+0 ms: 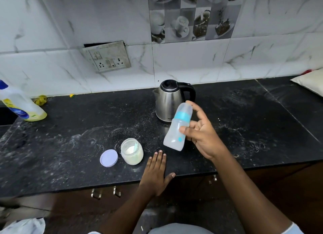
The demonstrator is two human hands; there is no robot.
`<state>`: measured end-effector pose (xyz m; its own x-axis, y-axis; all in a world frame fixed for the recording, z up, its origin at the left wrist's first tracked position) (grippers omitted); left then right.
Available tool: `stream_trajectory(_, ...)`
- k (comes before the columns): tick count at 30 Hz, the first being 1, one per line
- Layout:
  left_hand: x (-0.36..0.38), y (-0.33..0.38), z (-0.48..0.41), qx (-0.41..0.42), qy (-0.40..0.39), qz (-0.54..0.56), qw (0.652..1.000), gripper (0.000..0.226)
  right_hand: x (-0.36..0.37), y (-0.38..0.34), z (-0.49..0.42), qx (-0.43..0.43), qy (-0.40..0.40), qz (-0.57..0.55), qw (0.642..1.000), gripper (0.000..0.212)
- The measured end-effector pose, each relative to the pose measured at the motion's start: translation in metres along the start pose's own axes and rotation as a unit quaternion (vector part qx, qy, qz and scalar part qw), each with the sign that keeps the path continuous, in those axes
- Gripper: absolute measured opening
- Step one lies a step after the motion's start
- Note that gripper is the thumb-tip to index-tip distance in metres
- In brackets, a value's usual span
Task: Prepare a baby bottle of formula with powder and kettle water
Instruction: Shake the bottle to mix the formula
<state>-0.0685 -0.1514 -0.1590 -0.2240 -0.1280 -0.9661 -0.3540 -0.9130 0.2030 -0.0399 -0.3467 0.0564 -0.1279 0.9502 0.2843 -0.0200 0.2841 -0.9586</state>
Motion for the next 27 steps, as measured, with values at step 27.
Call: stream_trajectory(27, 0.000, 0.002, -0.003, -0.021, -0.016, 0.012, 1.000, 0.097, -0.010, -0.007, 0.010, -0.007, 0.039, -0.058, 0.998, 0.081)
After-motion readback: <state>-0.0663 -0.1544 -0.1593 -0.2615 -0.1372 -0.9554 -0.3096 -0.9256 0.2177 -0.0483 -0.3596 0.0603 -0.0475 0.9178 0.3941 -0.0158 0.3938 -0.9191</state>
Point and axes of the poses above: each hand's wrist, its own z-axis away from the middle knuckle, its own x-axis out of the palm, y = z × x, the point moved 1 cm from there along -z, towards the middle knuckle, and after that the axes turned 2 degrees about z, right-handed, at the moved point
